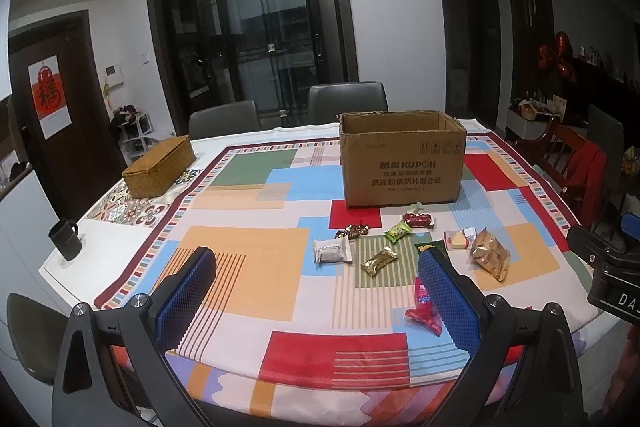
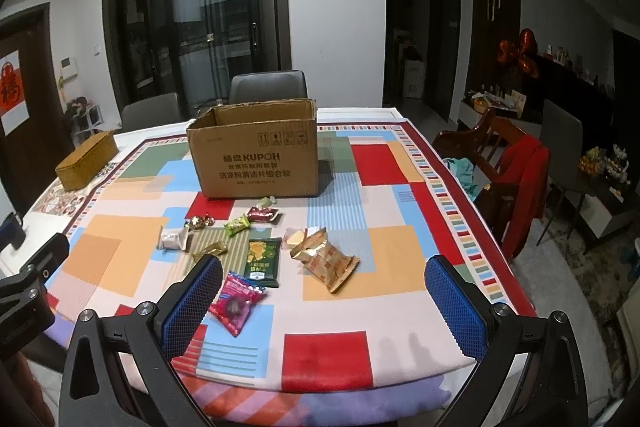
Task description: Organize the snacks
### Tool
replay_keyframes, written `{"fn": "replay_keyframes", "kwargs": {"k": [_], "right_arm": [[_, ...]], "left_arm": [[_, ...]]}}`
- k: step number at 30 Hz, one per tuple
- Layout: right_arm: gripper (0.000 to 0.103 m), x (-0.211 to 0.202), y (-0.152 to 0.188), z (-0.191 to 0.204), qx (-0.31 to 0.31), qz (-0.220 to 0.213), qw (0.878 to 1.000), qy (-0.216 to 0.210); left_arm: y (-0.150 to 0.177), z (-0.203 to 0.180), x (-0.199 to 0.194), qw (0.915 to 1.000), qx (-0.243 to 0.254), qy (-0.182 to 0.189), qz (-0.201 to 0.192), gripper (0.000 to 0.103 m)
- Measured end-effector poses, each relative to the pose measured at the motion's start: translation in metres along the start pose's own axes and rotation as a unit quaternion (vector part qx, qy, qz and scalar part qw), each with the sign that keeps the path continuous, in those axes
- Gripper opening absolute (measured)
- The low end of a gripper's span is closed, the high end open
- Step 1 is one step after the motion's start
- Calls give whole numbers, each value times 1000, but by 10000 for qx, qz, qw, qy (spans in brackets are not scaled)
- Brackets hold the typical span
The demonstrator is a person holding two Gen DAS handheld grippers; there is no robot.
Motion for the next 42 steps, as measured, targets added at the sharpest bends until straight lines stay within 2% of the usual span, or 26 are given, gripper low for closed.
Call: {"fn": "replay_keyframes", "kwargs": {"k": [6, 21, 35, 42], "right_arm": [[102, 11, -2, -2, -33, 36, 10000, 32], [102, 52, -3, -10, -54, 396, 9991, 124], [102, 96, 2, -20, -429, 743, 9963, 57], [102, 119, 2, -23, -689, 1052, 9918, -249]], "left_arm": [[-5, -7, 15, 10000, 60, 41, 33, 103], [4, -39, 62, 9977, 396, 304, 454, 103], [27, -81, 105, 9866, 820, 545, 1303, 103], [36, -100, 122, 9768, 972, 672, 1788, 103]]}}
Point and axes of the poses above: each gripper's, at about its wrist camera, not at the fingertips, and x roughly the way its jaws point, z to its left, y to its underside, the point moved 1 cm from there along x, roughly the way its jaws point, and after that the axes turned 7 degrees about -x, right-handed, at the moved point
